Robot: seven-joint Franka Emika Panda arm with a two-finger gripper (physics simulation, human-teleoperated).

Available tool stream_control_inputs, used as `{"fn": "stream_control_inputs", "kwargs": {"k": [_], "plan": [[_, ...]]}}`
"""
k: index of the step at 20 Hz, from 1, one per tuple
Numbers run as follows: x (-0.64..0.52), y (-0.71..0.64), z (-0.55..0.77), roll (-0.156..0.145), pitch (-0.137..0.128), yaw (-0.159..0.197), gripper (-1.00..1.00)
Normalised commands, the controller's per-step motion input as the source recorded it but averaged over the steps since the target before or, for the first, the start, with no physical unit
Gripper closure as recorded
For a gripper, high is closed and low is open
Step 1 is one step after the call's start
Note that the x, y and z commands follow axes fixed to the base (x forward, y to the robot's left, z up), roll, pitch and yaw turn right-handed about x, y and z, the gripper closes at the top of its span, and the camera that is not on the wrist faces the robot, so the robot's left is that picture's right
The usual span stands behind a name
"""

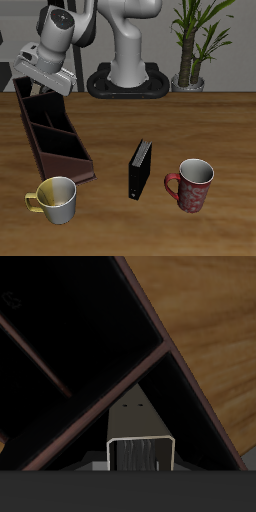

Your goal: Place the yellow book into the right desk caddy's right compartment

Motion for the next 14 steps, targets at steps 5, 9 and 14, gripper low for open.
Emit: {"fn": "stream_control_inputs", "kwargs": {"k": [5,9,14], "plan": [[0.04,-0.21,-0.32,-0.063,0.047,-0.006,1.0],[0.06,-0.15,-0.24,-0.052,0.06,0.016,1.0],[0.03,-0.08,-0.05,-0.021,0.046,-0.016,-1.0]]}}
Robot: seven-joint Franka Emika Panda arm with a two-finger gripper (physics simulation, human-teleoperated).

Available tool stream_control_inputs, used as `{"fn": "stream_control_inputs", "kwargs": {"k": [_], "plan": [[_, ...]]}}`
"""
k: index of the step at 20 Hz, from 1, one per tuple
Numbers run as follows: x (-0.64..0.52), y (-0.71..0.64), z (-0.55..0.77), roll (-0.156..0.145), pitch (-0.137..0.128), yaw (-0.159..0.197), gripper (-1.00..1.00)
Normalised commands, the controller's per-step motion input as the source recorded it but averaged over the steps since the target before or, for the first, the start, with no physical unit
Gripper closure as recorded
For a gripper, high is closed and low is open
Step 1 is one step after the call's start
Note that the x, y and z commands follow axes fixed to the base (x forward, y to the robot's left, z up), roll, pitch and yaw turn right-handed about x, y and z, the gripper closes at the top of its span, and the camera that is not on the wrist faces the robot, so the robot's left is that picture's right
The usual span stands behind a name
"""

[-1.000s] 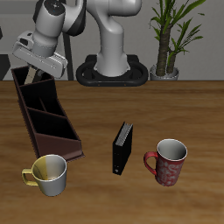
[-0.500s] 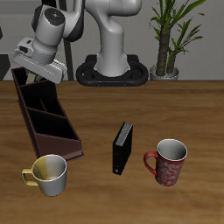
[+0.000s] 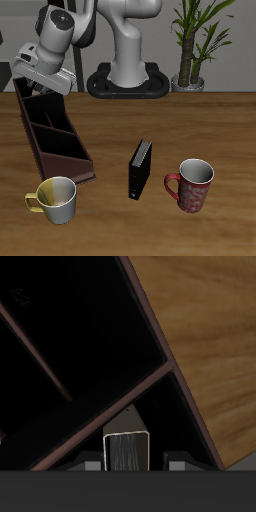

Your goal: Place the yellow book into the right desk caddy's right compartment

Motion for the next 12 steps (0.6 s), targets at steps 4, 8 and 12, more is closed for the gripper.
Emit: {"fn": "stream_control_inputs", "kwargs": {"k": [4,8,12], "plan": [[-0.05,0.07,0.3,-0.015,-0.056,0.001,-1.0],[0.04,0.09,0.22,0.001,-0.038,0.009,-1.0],[0.08,0.25,0.45,0.026,-0.063,0.024,-1.0]]}}
